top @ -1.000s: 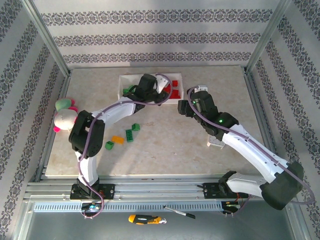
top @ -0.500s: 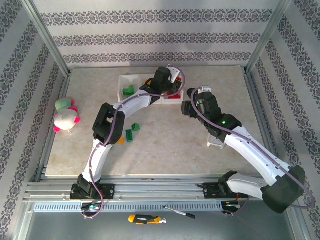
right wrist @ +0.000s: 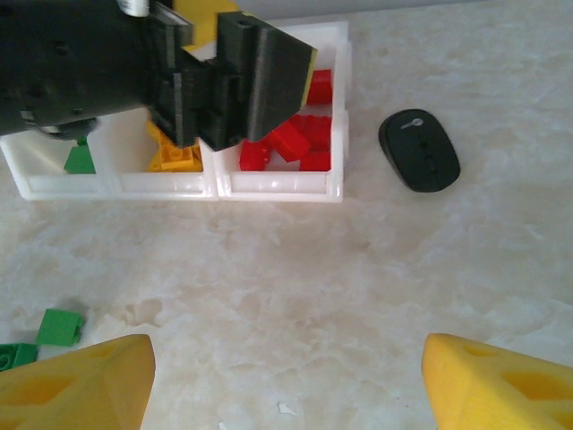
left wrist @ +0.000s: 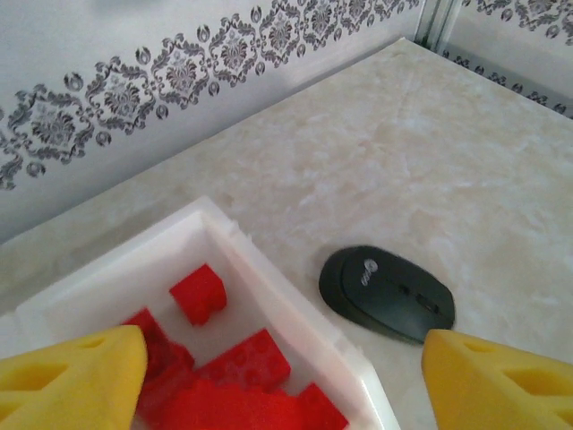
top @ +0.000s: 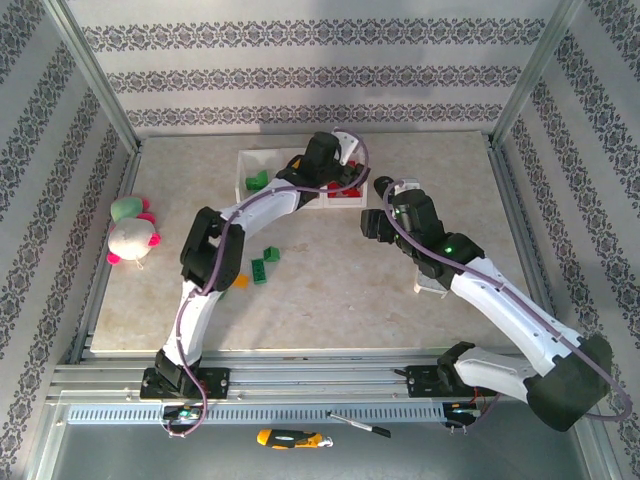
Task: Sort the legos into containers by color
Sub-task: Place the lego in the container, then pick up the lego from the center of the table.
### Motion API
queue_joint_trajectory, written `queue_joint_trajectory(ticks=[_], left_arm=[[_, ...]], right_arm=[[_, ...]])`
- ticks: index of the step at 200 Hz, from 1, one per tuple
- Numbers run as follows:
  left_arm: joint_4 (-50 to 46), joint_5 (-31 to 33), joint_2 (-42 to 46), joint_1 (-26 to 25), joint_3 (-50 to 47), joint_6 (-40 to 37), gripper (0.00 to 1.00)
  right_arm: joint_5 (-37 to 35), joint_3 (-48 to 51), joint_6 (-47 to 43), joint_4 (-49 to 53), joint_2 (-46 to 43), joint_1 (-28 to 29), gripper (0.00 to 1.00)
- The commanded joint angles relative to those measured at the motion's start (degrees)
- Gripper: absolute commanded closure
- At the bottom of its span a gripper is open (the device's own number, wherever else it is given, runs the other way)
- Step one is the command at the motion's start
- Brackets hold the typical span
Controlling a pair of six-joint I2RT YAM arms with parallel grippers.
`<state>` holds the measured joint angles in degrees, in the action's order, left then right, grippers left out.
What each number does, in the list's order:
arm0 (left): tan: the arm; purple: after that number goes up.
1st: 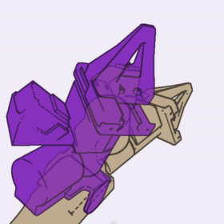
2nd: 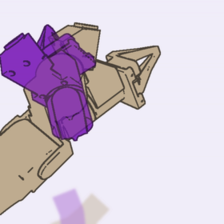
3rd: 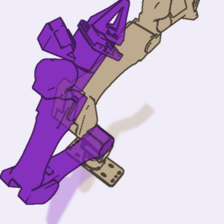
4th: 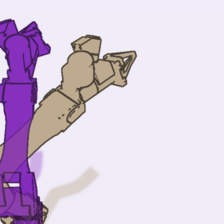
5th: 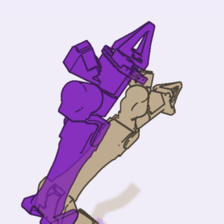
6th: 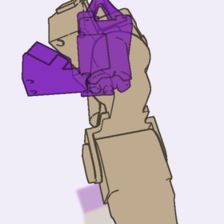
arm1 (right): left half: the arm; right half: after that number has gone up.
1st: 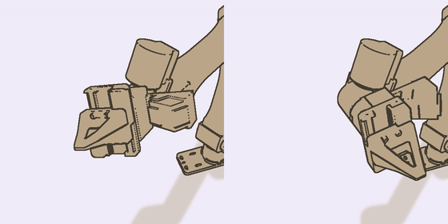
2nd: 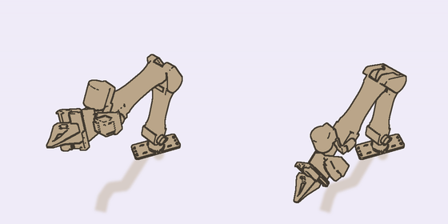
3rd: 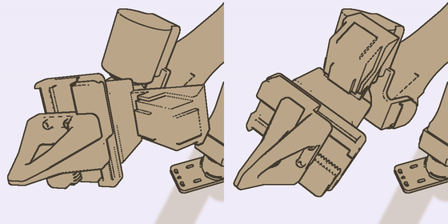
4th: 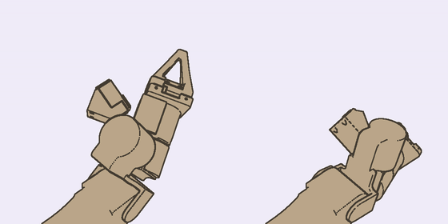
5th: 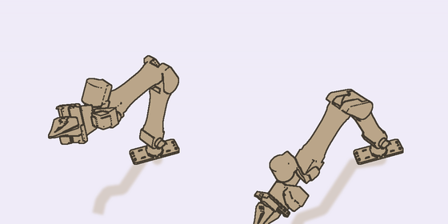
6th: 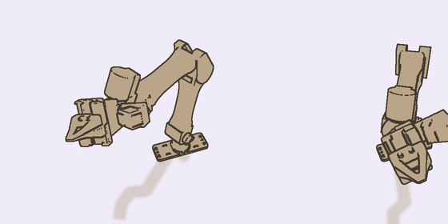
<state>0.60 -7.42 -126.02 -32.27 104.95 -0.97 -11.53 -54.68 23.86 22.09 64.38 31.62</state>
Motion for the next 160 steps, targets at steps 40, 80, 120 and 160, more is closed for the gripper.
queue_joint_trajectory(ticks=[40, 80, 120, 160], left_arm=[[11.3, 5.2, 26.6, -0.4, -29.0, 3.2, 0.13], [7.2, 10.5, 43.4, 1.6, -45.8, 5.4, 0.05], [-3.5, 15.1, 59.4, 6.5, -56.7, 9.4, 0.02], [-14.4, 18.2, 70.2, 11.4, -60.7, 13.5, 0.01]], right_arm=[[4.4, -2.3, -1.1, -3.1, 10.2, 5.8, 0.21], [5.9, -6.9, -1.6, -4.9, 19.5, 11.2, 0.21], [10.4, -13.3, -1.8, -5.7, 29.7, 15.7, 0.2], [13.0, -22.0, -2.9, -4.3, 40.2, 19.1, 0.2]])
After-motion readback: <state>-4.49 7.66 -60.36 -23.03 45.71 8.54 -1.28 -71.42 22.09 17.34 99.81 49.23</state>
